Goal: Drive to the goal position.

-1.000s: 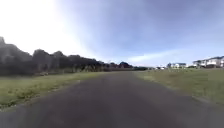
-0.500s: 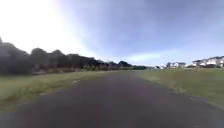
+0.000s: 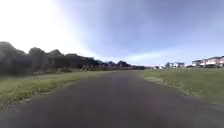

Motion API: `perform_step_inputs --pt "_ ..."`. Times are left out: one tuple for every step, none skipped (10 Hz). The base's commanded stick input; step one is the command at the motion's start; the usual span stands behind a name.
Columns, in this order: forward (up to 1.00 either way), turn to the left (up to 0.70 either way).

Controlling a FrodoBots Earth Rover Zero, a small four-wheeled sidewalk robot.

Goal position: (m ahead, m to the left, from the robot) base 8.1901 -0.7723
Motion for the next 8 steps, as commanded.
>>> perform_step_inputs --pt "1.0 0.0" --pt "1.0 0.0" --pt "1.0 0.0" --pt "1.0 0.0" --pt "1.0 0.0" --pt "1.0 0.0" --pt "1.0 0.0" --pt "1.0 0.0"
